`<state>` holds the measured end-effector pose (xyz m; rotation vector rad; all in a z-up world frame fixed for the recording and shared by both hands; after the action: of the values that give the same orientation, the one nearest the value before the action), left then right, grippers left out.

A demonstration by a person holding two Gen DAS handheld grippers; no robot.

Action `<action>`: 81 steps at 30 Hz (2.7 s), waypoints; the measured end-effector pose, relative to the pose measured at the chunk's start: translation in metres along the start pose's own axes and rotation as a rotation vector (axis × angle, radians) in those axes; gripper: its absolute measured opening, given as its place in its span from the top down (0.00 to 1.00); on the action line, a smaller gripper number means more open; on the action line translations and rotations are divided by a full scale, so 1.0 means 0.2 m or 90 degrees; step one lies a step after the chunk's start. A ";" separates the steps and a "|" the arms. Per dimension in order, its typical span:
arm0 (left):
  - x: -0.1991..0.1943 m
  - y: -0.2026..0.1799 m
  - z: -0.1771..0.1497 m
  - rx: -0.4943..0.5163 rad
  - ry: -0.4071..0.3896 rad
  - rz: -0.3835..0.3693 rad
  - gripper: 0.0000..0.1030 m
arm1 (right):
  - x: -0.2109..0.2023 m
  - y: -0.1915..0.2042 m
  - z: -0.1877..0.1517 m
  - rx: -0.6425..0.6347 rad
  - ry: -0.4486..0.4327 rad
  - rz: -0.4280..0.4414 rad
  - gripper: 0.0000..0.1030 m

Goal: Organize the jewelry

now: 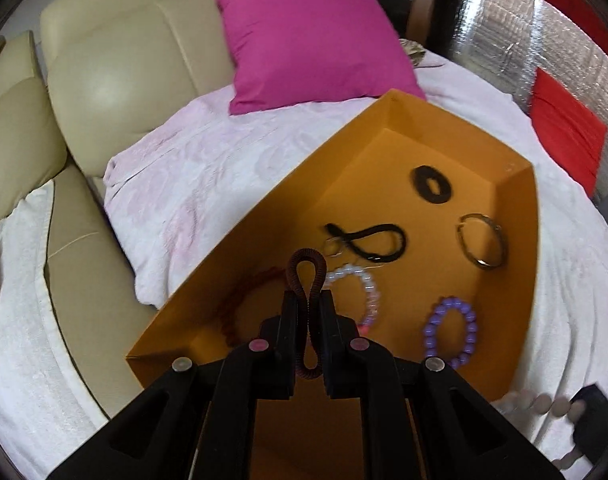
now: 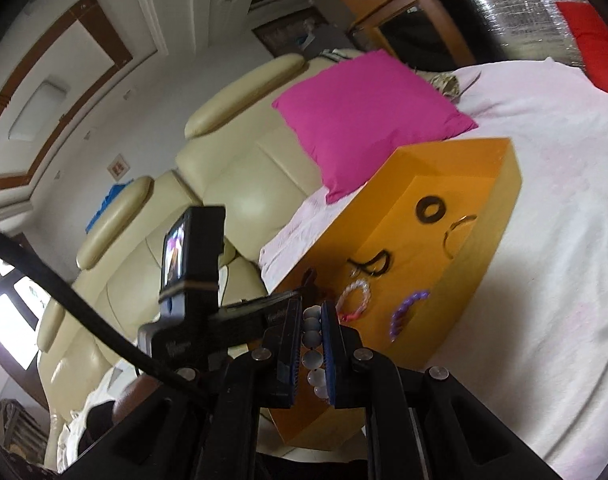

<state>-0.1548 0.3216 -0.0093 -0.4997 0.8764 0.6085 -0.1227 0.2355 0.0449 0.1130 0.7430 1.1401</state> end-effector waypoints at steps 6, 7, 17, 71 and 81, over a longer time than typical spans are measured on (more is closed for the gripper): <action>0.02 0.01 -0.01 0.012 0.006 0.017 0.90 | 0.09 0.01 -0.05 0.004 0.016 -0.001 0.89; 0.02 0.01 -0.02 0.016 0.005 0.021 0.90 | 0.10 0.01 -0.05 0.001 0.016 -0.002 0.89; 0.03 0.03 -0.02 0.034 -0.001 0.046 0.90 | 0.17 -0.01 -0.07 0.007 0.024 0.000 0.89; -1.12 -0.14 -0.10 0.172 -0.299 0.090 0.08 | -0.72 0.12 -0.01 -0.111 -0.038 -0.310 0.30; -1.47 -0.10 -0.23 0.185 -0.355 0.093 0.03 | -0.93 0.41 0.00 -0.159 -0.030 -0.346 0.25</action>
<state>-0.3113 0.1959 0.2099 0.0067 0.4576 0.6948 -0.2263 0.1131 0.1702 -0.2589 0.5372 0.6971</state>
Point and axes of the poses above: each gripper's, at about its wrist camera, not at the fingertips, and x roughly the way its jaws point, y to its left, z to its top, the point moved 7 cm from there along x, roughly the way its jaws point, and after that the axes turned 9 degrees about -x, right-handed, at the moved point
